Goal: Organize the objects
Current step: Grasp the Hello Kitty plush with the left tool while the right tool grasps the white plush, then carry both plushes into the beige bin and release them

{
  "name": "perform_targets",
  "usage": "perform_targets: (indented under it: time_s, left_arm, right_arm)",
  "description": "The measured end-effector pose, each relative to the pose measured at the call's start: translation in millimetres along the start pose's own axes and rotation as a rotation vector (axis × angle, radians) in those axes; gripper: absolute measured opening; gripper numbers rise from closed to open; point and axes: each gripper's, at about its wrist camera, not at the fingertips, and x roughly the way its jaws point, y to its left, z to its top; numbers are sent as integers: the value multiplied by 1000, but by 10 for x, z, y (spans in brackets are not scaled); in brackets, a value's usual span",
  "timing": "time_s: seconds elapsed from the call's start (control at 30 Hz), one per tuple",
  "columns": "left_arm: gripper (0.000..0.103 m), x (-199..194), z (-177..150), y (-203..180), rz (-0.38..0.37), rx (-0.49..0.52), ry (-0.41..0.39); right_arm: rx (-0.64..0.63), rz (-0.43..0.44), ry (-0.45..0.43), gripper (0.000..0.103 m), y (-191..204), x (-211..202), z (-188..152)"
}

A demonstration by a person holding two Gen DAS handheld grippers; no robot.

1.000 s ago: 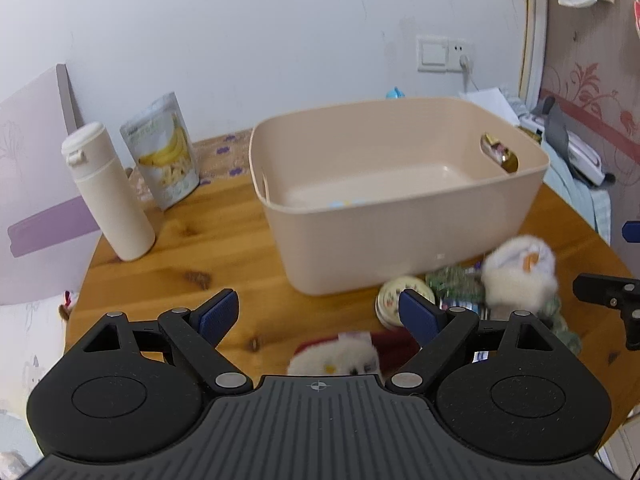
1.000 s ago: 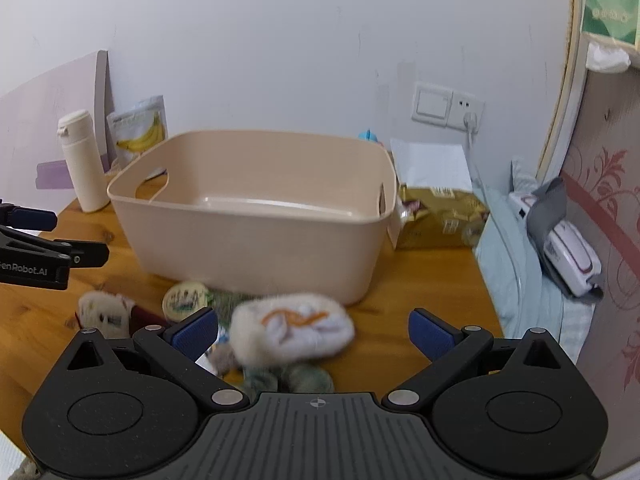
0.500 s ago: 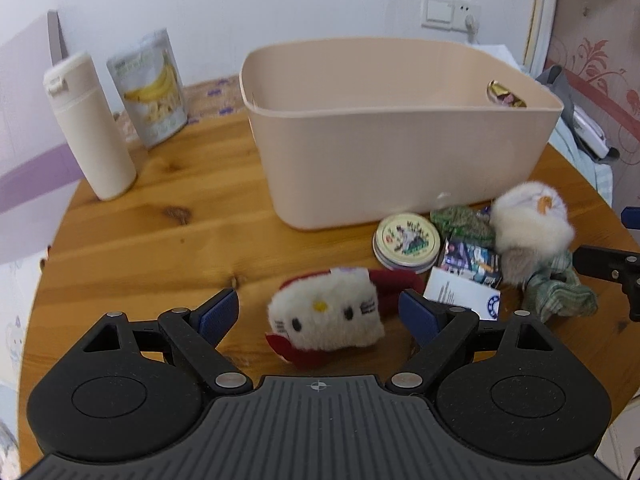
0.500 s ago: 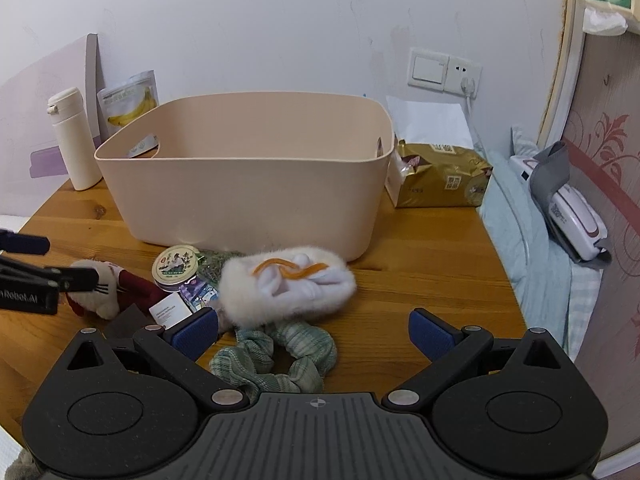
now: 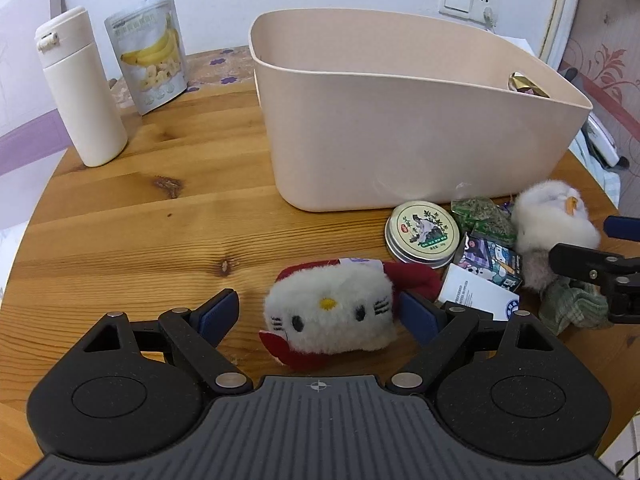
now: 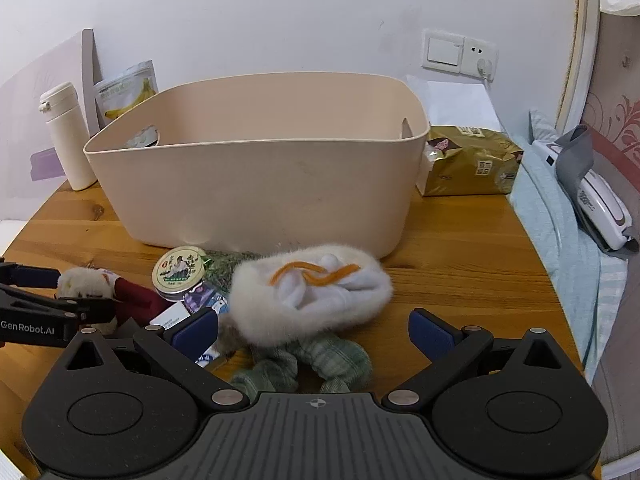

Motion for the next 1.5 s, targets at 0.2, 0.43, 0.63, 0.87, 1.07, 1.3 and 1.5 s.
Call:
perform_targets:
  time_s: [0.2, 0.43, 0.63, 0.87, 1.07, 1.3, 1.5]
  left_arm:
    - [85, 85, 25, 26, -12, -26, 25]
    - [66, 123, 40, 56, -41, -49, 40]
    - [62, 82, 14, 32, -42, -33, 27]
    - [61, -5, -7, 78, -43, -43, 2]
    - [61, -202, 6, 105, -46, -45, -45]
    - [61, -478, 49, 96, -40, -24, -113]
    - [61, -649, 112, 93, -50, -22, -157]
  right_arm:
    - [42, 24, 3, 103, 26, 109, 21]
    - [60, 17, 10, 83, 17, 185, 40]
    - [62, 53, 32, 34, 33, 243, 24]
    - [41, 57, 9, 17, 66, 158, -5]
    - [40, 59, -30, 17, 51, -21, 18]
    - [43, 60, -86, 17, 21, -287, 61]
    - [41, 57, -130, 17, 11, -473, 111]
